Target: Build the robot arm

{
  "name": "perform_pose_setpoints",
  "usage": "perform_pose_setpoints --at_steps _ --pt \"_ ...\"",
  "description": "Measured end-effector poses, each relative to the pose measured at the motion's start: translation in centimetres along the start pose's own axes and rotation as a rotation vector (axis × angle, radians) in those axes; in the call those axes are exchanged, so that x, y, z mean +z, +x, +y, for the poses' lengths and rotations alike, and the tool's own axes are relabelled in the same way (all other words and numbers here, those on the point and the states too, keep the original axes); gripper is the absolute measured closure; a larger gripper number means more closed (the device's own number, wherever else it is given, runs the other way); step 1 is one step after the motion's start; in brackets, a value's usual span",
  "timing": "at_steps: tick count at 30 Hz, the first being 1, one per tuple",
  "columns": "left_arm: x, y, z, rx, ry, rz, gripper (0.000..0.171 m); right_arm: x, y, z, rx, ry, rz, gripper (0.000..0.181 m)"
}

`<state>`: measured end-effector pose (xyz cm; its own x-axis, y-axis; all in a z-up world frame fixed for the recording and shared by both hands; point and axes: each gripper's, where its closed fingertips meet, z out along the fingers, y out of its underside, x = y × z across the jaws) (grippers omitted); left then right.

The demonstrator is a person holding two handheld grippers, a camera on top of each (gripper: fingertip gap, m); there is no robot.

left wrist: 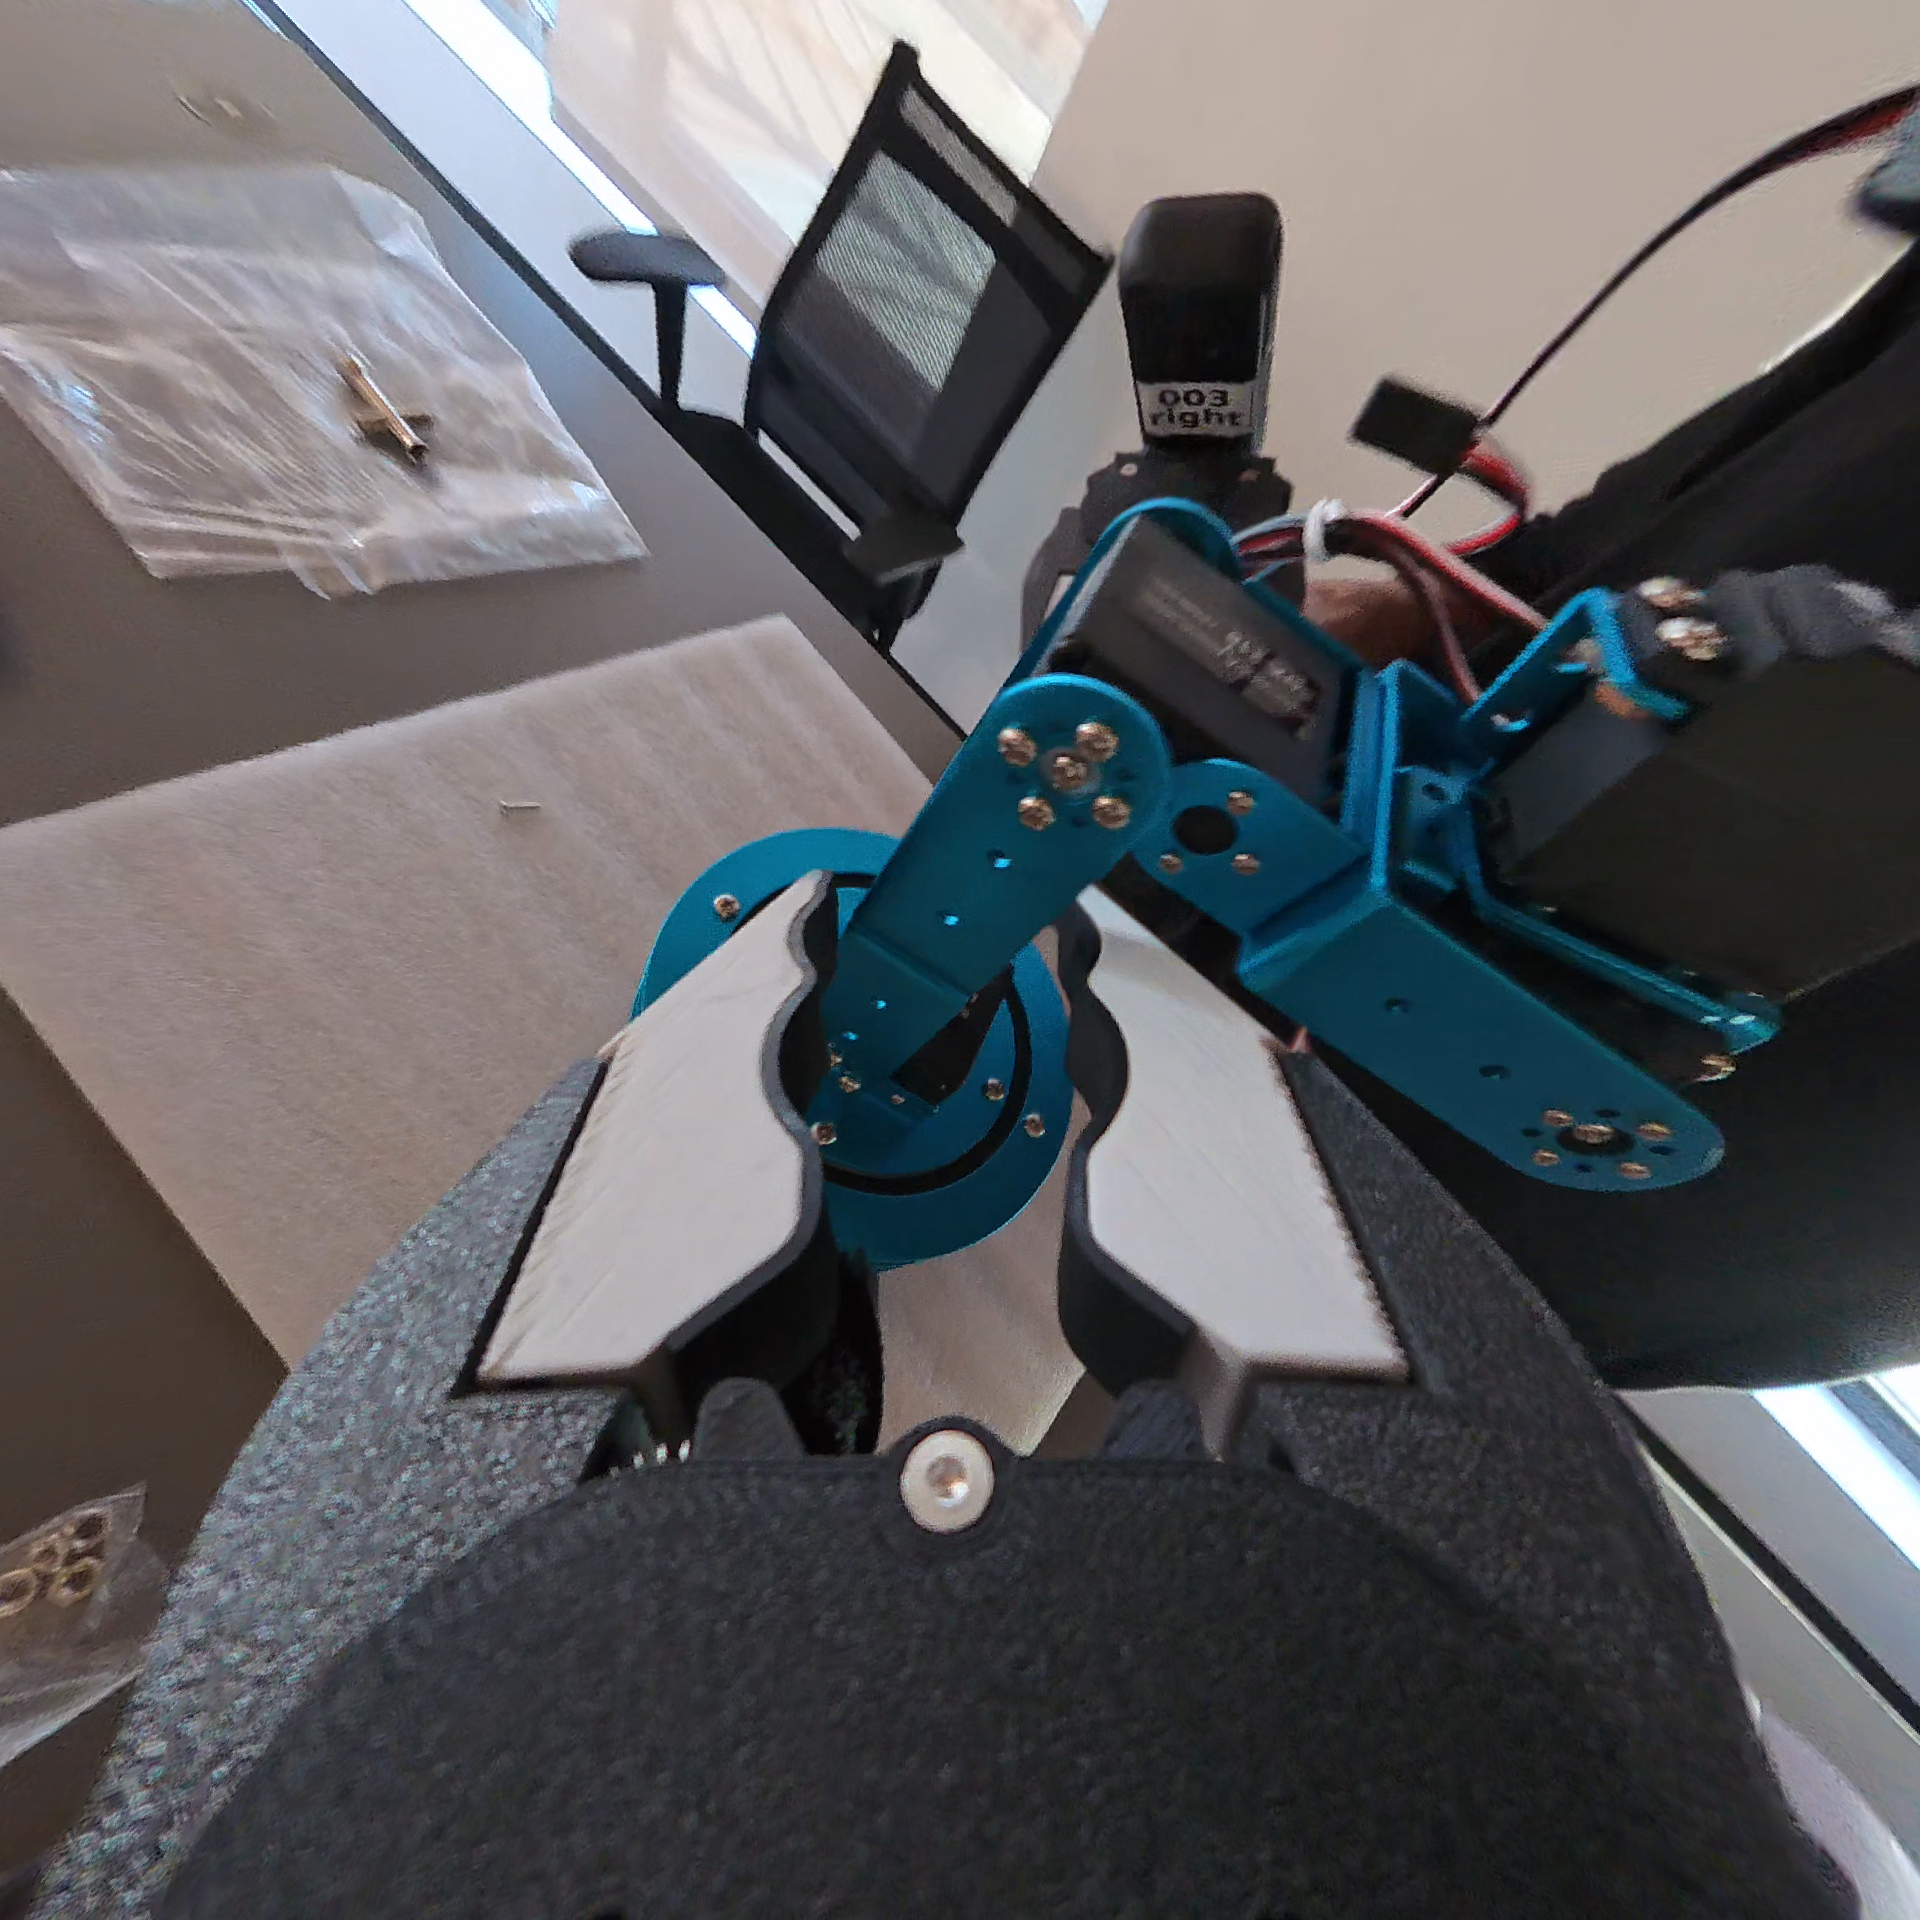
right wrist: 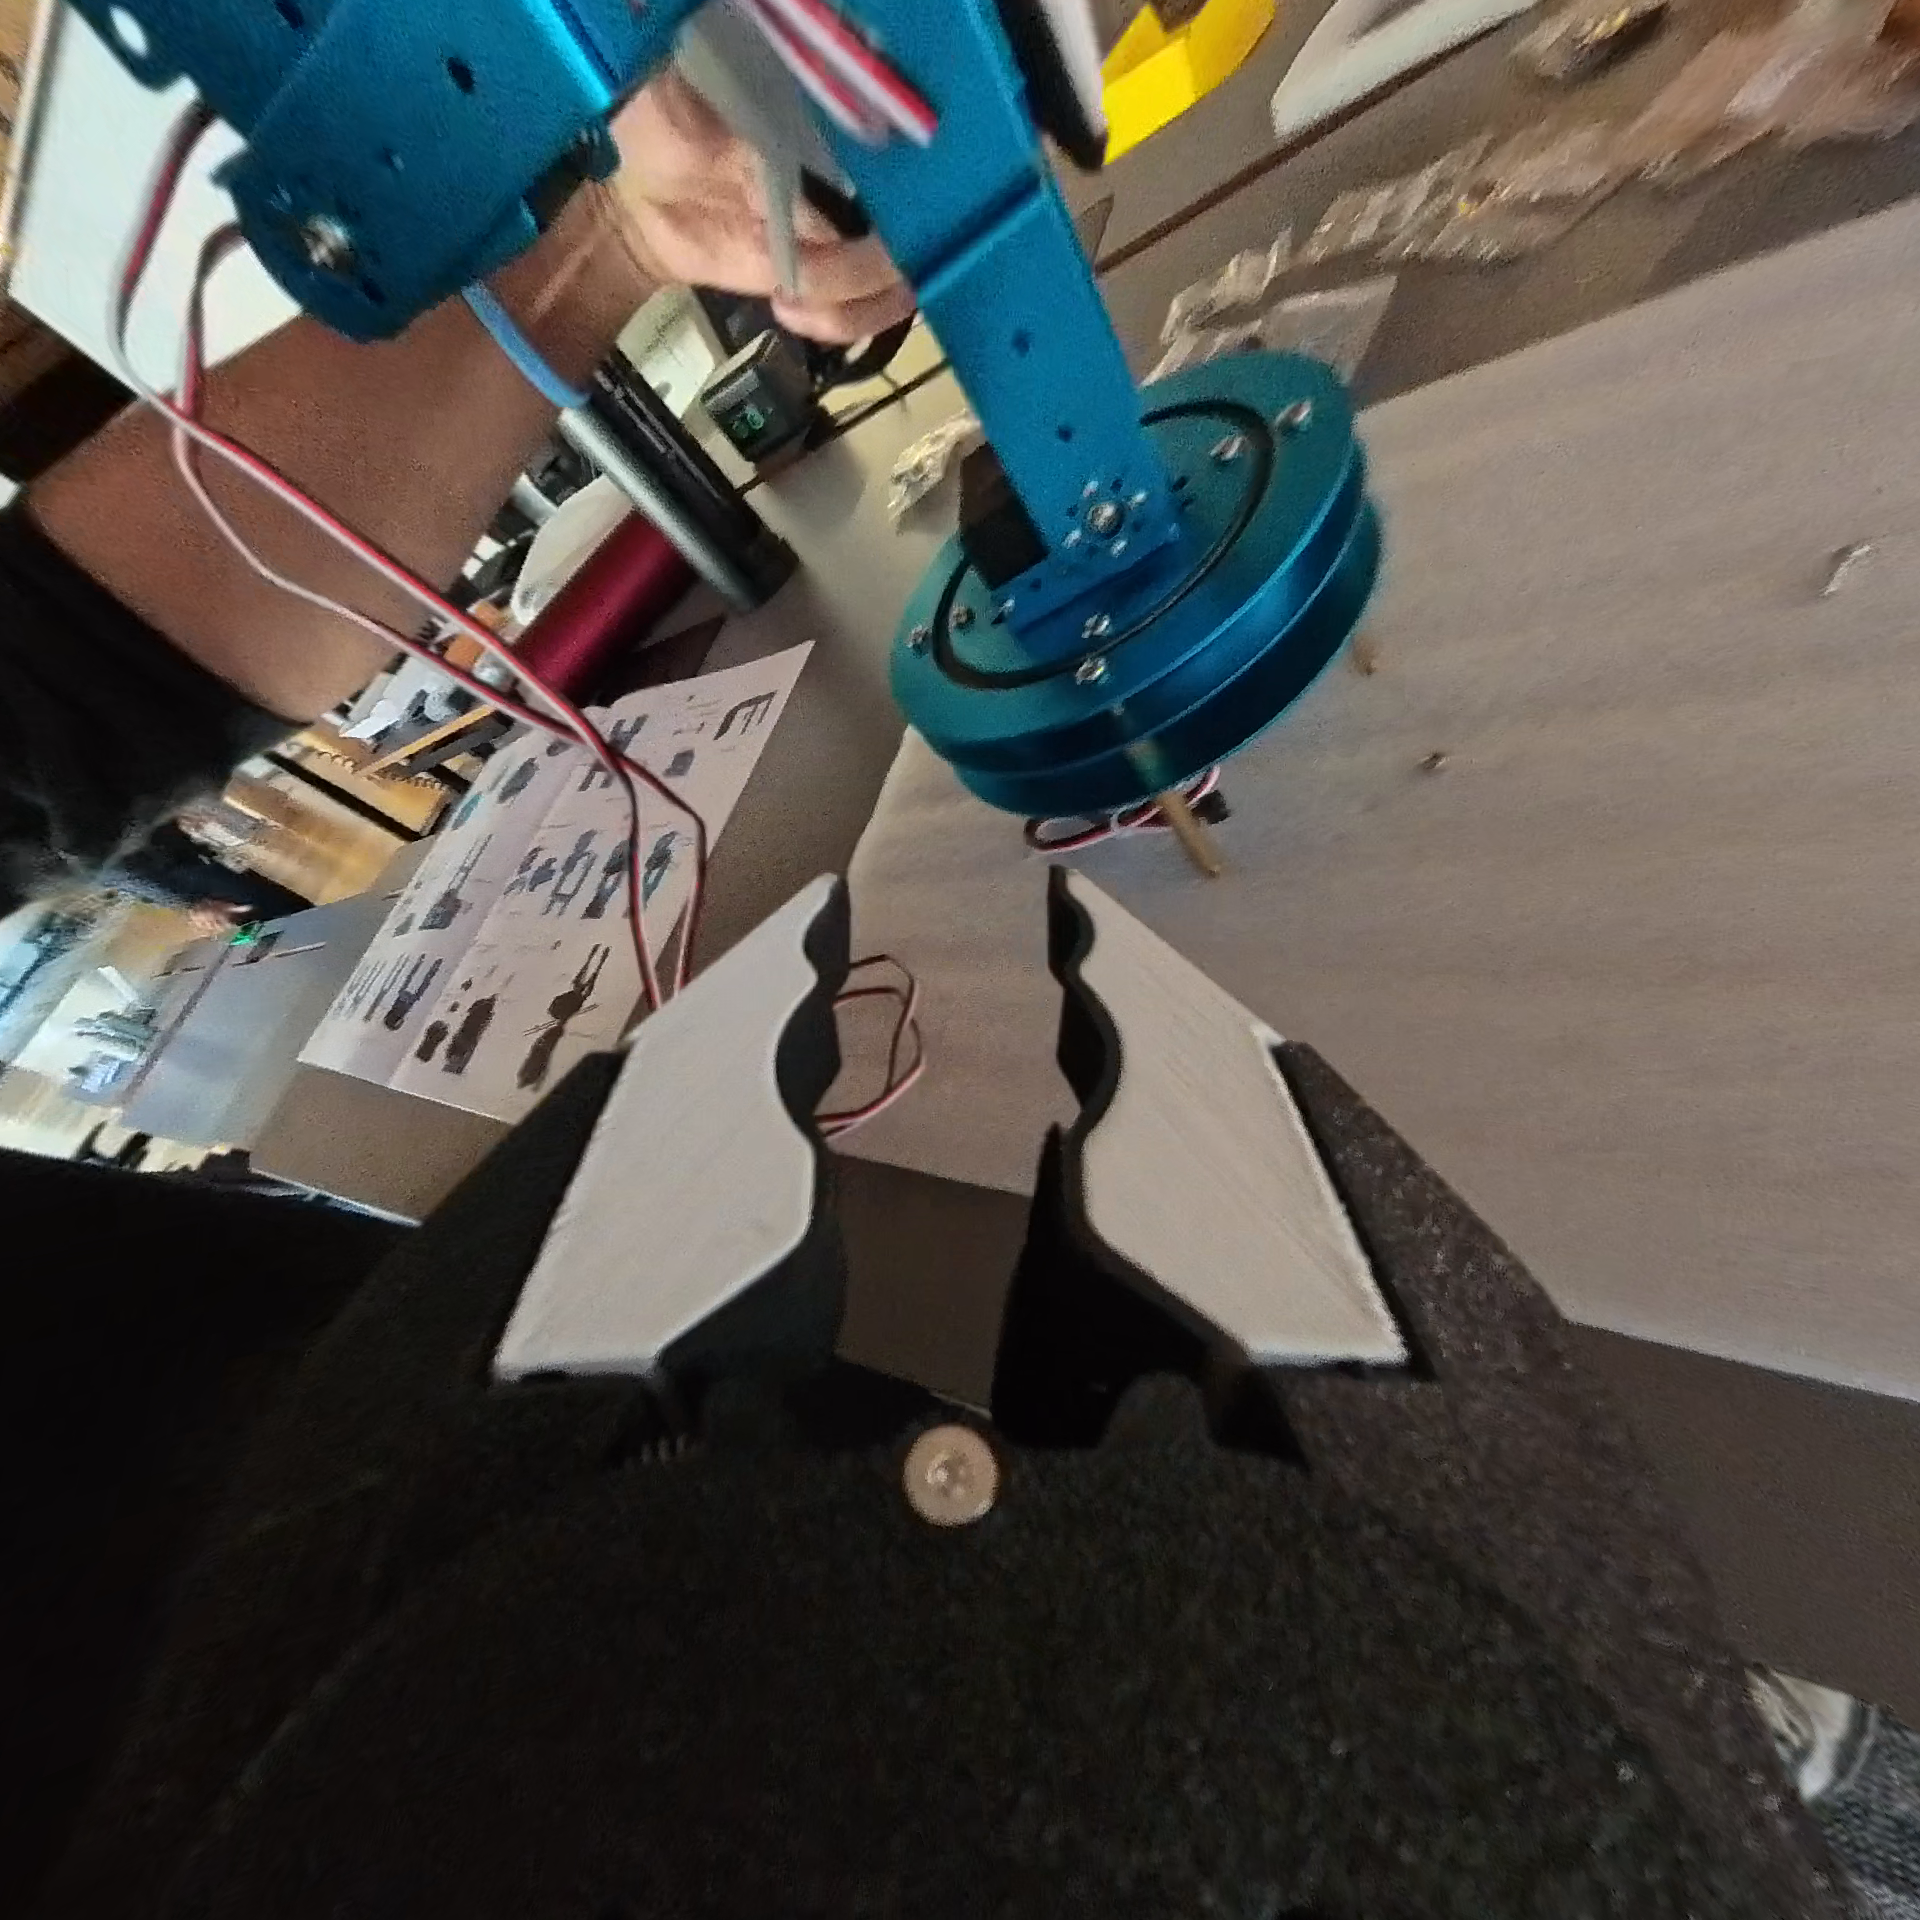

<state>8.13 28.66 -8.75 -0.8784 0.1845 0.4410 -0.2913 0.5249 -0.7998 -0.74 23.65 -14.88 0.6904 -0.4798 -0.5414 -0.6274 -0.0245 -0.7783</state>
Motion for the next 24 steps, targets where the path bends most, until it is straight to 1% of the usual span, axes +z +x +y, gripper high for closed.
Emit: perform_pose_setpoints --at_steps 4,9,13,15,19,21,24 --pt "-0.6 0.2 -0.4 0.014 0.045 -0.05 0.129 -1.1 0.1 -2.5 -0.049 0.037 0.003 0.143" --pt "-2.1 0.6 -0.7 0.006 0.125 -0.103 0.129 -1.1 -0.8 -4.5 -0.128 0.03 0.002 0.147" --pt "-4.0 0.6 -0.7 0.024 0.193 -0.208 0.126 -0.9 -1.3 -5.5 -0.166 0.021 -0.002 0.147" --pt "-5.1 0.4 -0.8 0.028 0.232 -0.281 0.119 -0.9 -1.1 -6.1 -0.198 0.017 0.013 0.147" --pt "-7.5 0.1 -0.8 0.021 0.302 -0.517 0.118 -1.0 -0.8 -7.5 -0.253 0.034 0.043 0.148" --pt "-9.3 0.2 -1.0 -0.007 0.35 -0.693 0.121 -1.0 -0.5 -8.1 -0.273 0.036 0.055 0.148" --pt "-11.9 0.9 -0.1 -0.064 0.345 -0.977 0.125 -1.3 -0.5 -8.8 -0.286 0.048 0.055 0.148"
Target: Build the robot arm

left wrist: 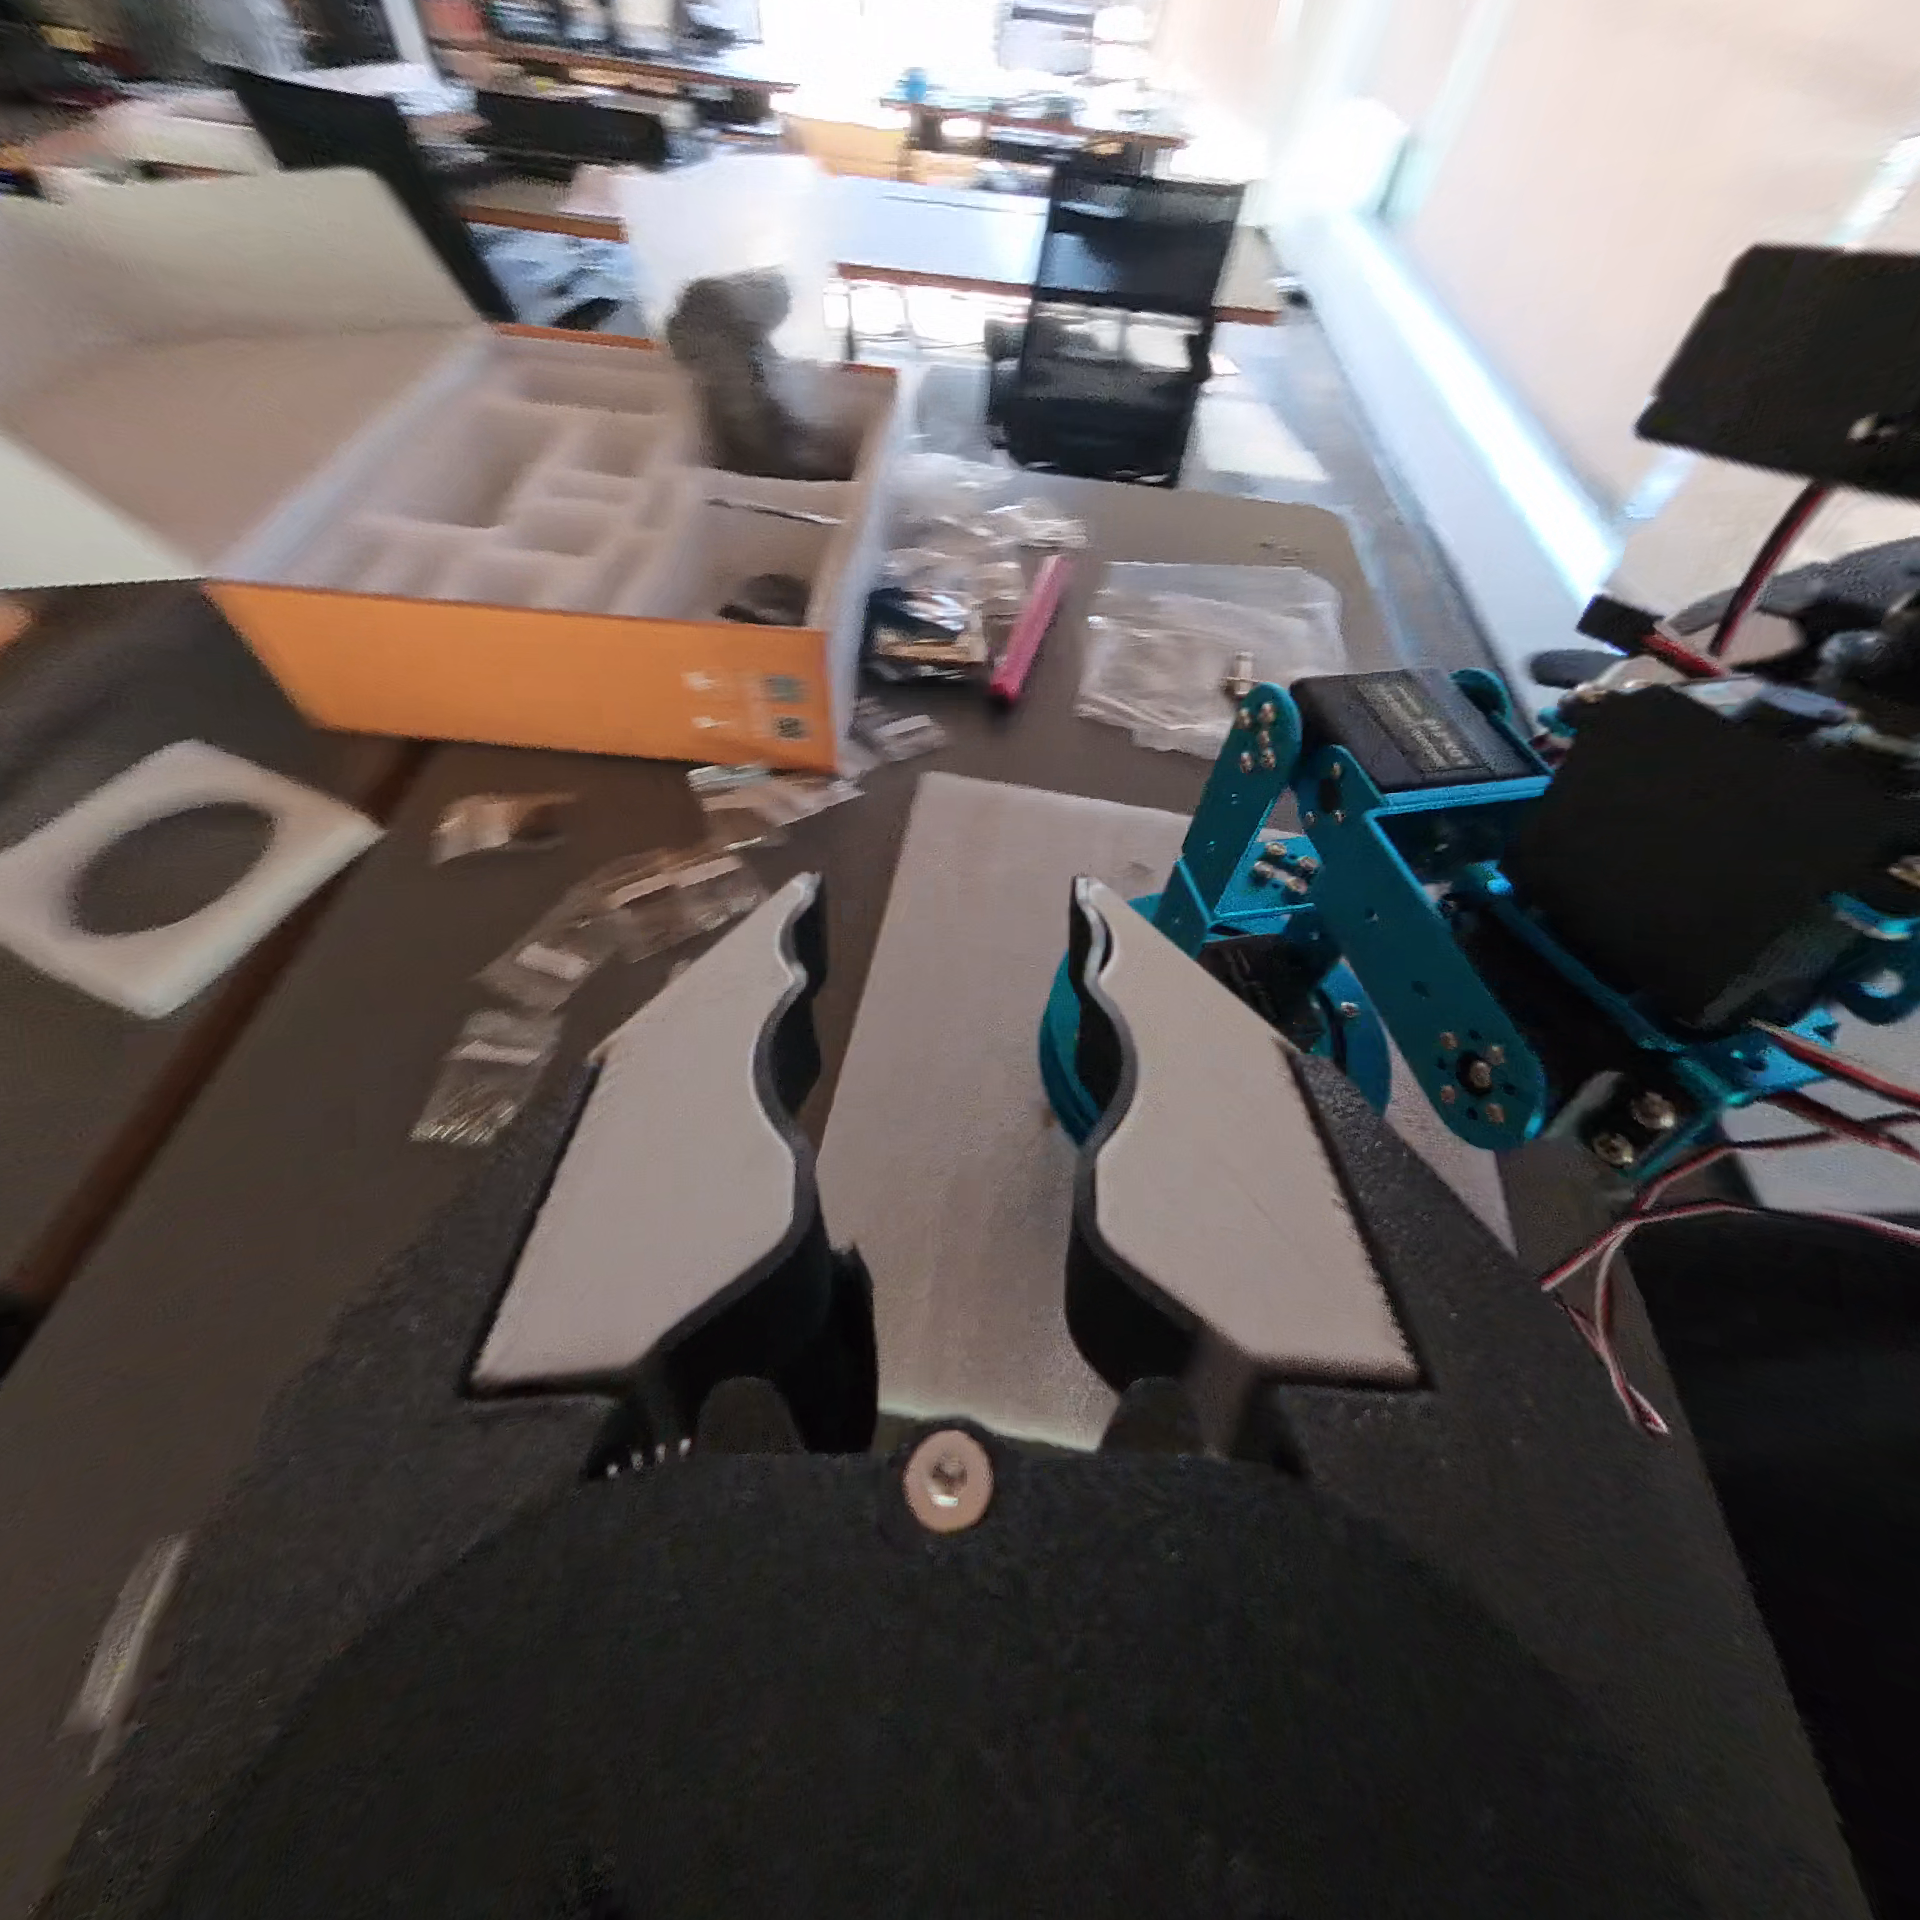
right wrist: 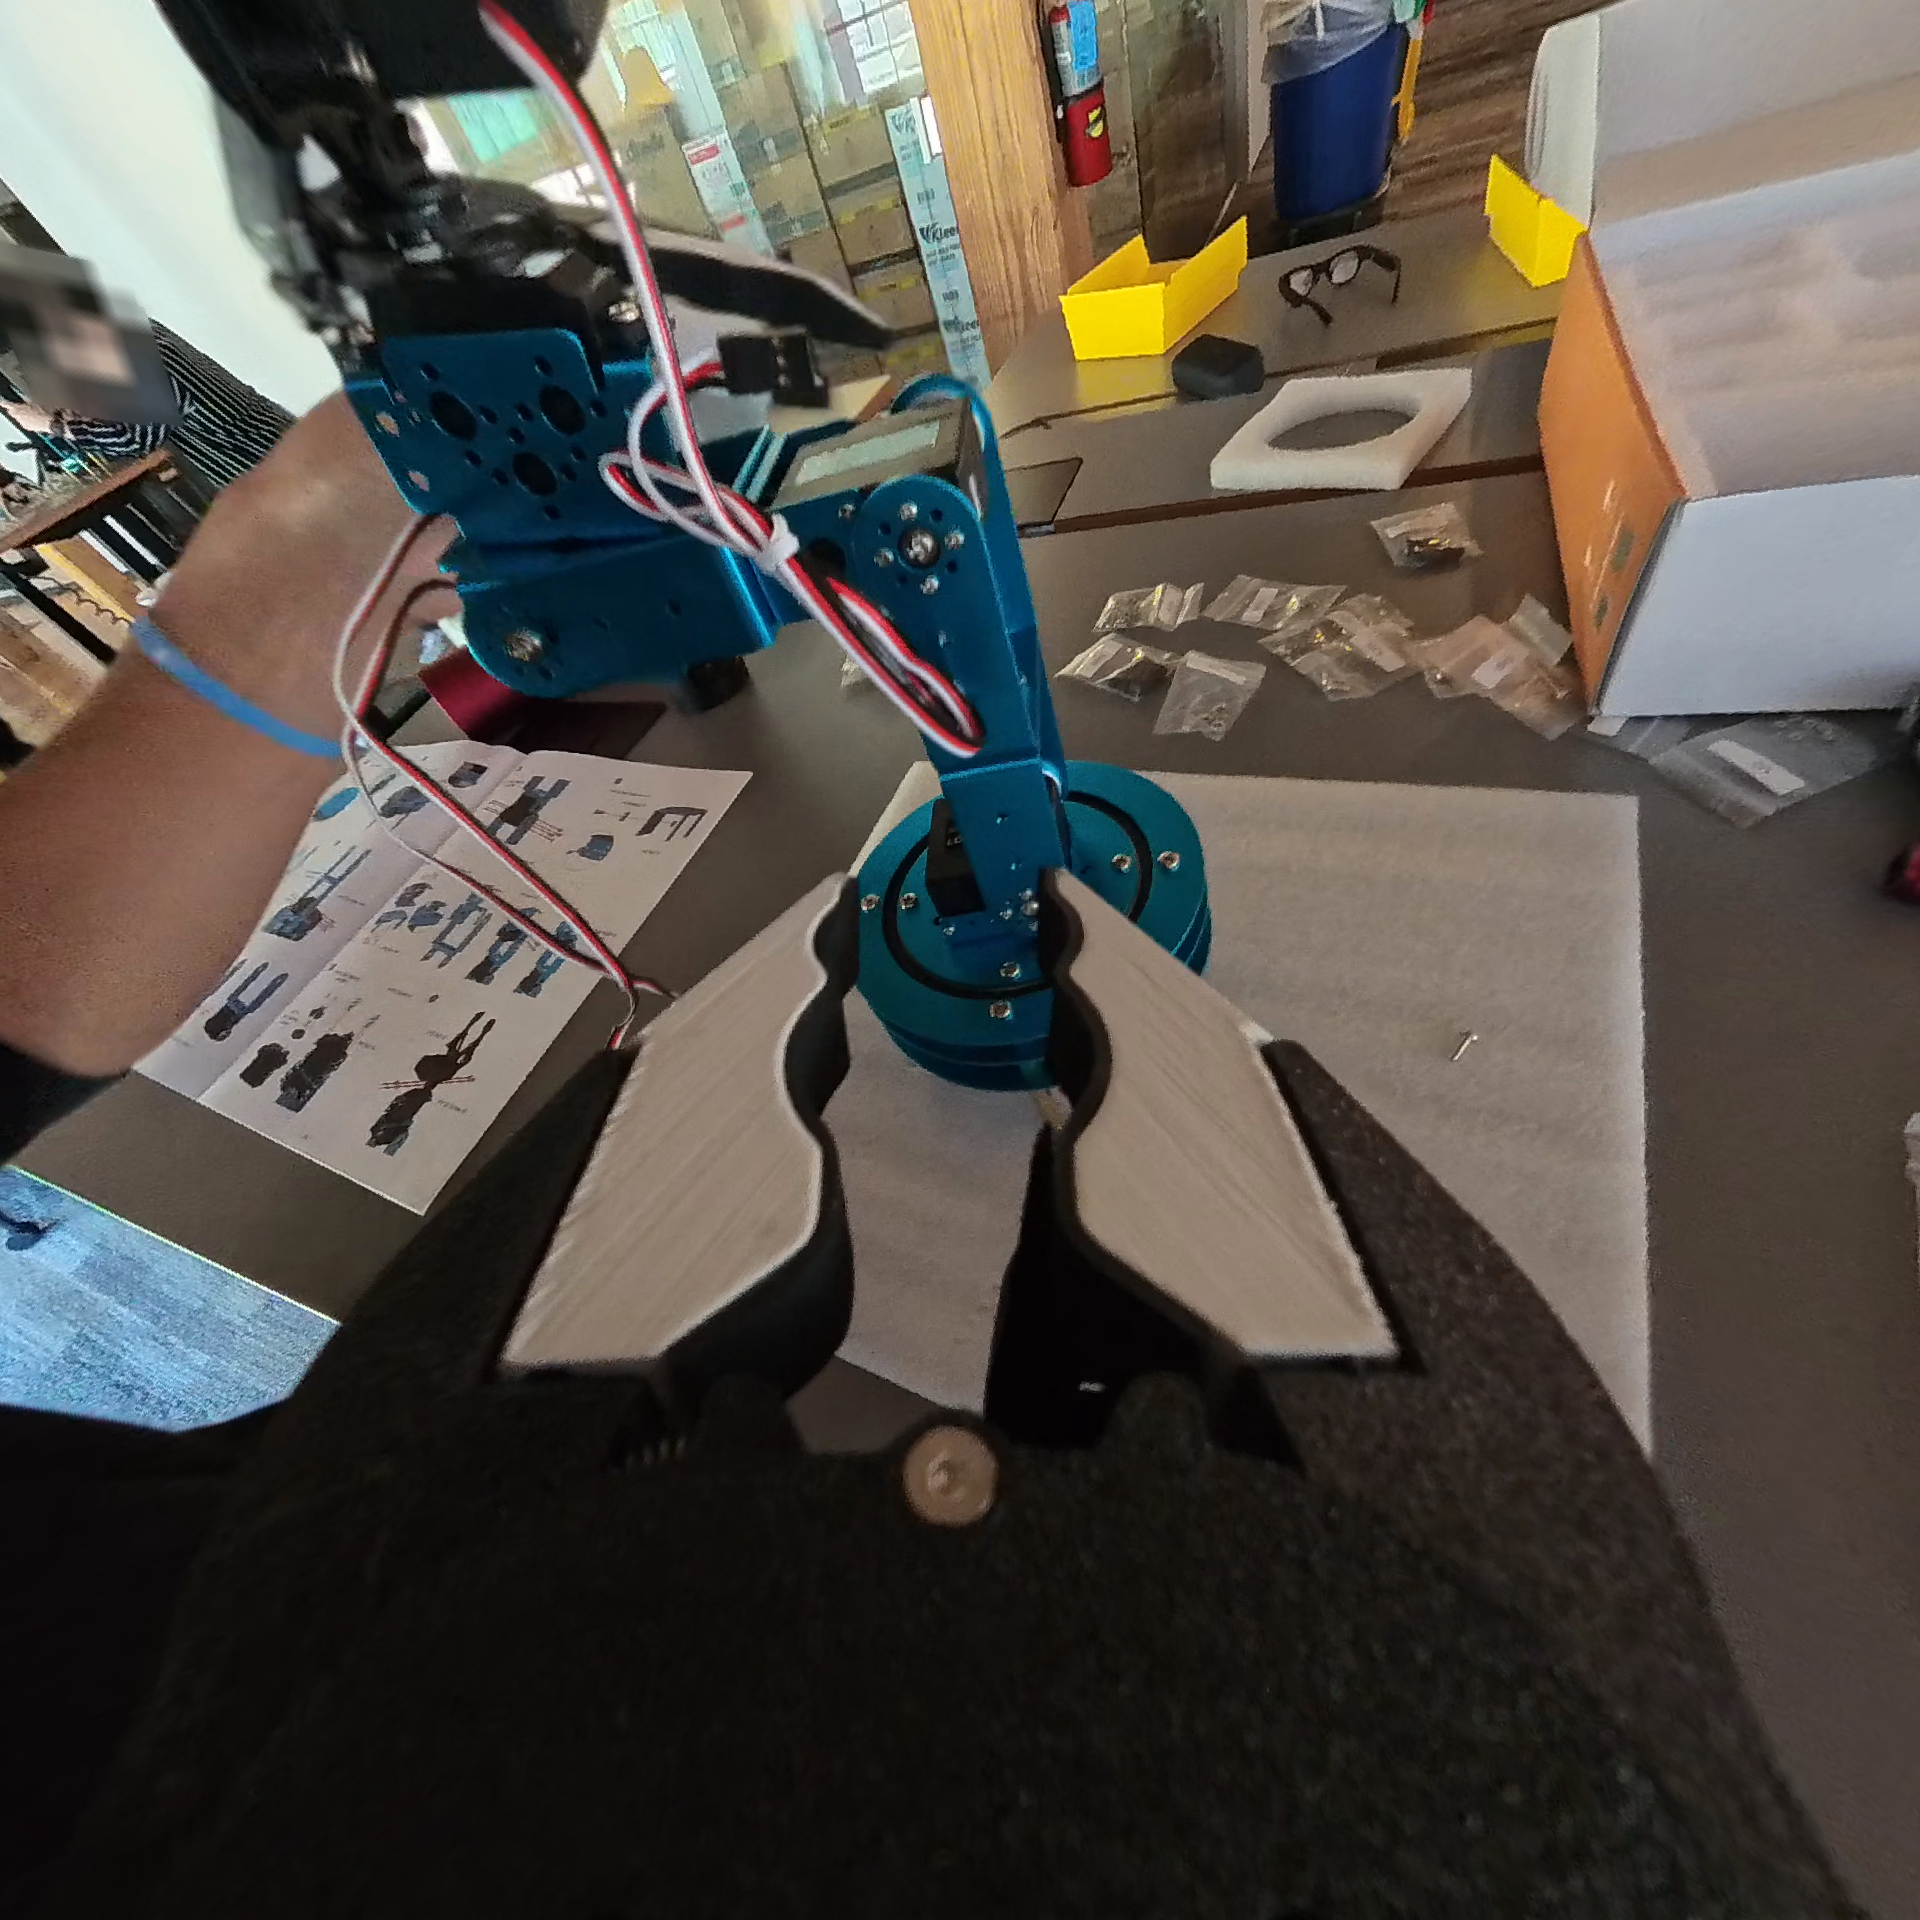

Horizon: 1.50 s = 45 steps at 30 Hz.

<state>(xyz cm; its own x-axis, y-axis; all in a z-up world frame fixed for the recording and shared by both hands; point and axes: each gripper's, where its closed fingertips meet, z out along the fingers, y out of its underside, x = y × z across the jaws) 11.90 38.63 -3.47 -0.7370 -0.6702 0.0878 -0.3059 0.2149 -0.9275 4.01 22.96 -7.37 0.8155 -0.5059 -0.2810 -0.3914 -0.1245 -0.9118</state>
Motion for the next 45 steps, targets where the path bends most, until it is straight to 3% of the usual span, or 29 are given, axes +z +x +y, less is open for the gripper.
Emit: perform_pose_setpoints --at_steps 5,11,15,18,21,23,26,32,39,45 --pt "-4.4 2.5 -1.1 -0.043 0.044 -0.147 0.126 -0.9 0.0 -2.0 -0.045 0.051 0.008 0.148" --pt "-8.9 8.2 -2.5 -0.042 0.213 -0.144 0.126 -2.3 -3.5 -6.9 -0.122 0.199 -0.069 0.142" --pt "-9.9 11.7 -2.1 0.0 0.299 -0.133 0.126 -2.0 -5.5 -7.4 -0.243 0.121 -0.119 0.131" --pt "-10.0 13.3 -0.7 -0.023 0.324 -0.145 0.126 -2.8 -4.1 -6.7 -0.286 0.051 -0.116 0.117" --pt "-9.9 14.9 1.1 -0.116 0.347 -0.121 0.126 -4.1 -1.8 -6.7 -0.32 -0.01 -0.126 0.114" --pt "-9.6 15.7 2.8 -0.172 0.339 -0.125 0.126 -4.3 0.6 -5.4 -0.327 -0.103 -0.133 0.119" --pt "-8.7 16.5 5.3 -0.218 0.299 -0.189 0.126 -2.7 6.3 -0.2 -0.31 -0.3 -0.09 0.127" --pt "-6.2 19.1 9.0 -0.221 0.181 -0.295 0.125 2.8 12.8 7.2 -0.209 -0.468 -0.131 0.145" --pt "-3.1 22.5 4.8 -0.172 0.254 -0.379 0.129 5.9 14.9 10.2 -0.177 -0.549 -0.135 0.161" --pt "-0.6 23.7 1.2 -0.083 0.242 -0.417 0.132 6.4 15.3 9.7 -0.166 -0.534 -0.17 0.165"
